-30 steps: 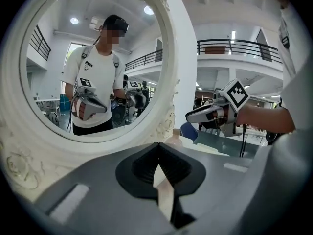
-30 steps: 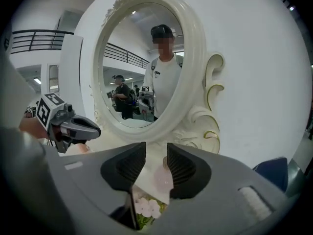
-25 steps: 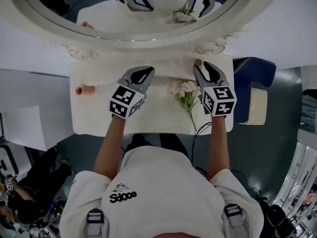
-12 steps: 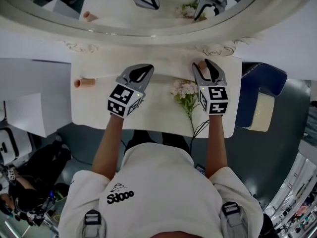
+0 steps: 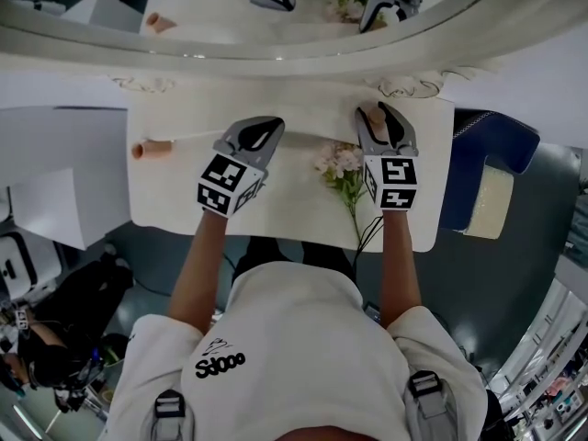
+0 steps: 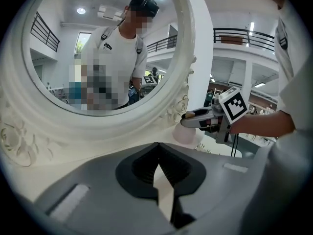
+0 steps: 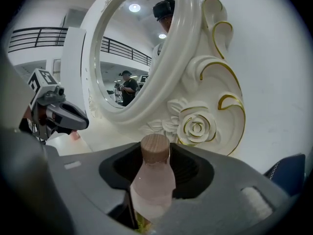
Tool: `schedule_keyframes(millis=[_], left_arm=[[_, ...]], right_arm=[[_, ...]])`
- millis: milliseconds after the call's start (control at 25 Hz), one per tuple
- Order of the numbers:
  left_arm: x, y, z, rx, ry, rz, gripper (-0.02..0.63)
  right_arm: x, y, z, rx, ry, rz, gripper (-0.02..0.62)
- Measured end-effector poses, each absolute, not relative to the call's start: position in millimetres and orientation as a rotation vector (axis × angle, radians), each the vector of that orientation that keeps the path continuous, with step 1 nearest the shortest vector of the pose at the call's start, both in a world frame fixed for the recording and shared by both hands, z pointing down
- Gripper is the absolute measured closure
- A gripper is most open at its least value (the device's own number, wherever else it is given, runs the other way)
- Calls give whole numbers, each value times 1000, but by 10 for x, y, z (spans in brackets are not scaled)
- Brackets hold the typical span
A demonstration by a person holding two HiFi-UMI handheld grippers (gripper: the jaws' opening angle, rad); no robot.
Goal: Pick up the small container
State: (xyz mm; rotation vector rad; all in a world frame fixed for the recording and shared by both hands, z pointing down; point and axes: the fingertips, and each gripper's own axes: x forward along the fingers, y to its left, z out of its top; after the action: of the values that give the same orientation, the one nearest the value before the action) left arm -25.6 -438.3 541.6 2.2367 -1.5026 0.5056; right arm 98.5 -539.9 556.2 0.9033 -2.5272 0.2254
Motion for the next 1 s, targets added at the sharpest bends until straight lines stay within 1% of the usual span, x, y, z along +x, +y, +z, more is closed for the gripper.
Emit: schedule_keyframes(millis=[160, 240, 640, 1000], left_arm=[[-262, -4354, 5405, 2244, -1491, 482, 588], [-284, -4334, 5388, 2254, -1487, 482, 589], [-540, -4184, 5143, 2306, -1524, 460, 589], [-626, -4033, 4831, 2386, -1544, 396, 589]], right_arm=[[989, -5403, 5553, 928, -2505, 222, 456], [990, -5410, 5551, 934, -2494, 225, 462], [1088, -5334, 5549, 1029, -2415, 316, 465], [1205, -5049, 5059, 1097, -2436, 244, 465]])
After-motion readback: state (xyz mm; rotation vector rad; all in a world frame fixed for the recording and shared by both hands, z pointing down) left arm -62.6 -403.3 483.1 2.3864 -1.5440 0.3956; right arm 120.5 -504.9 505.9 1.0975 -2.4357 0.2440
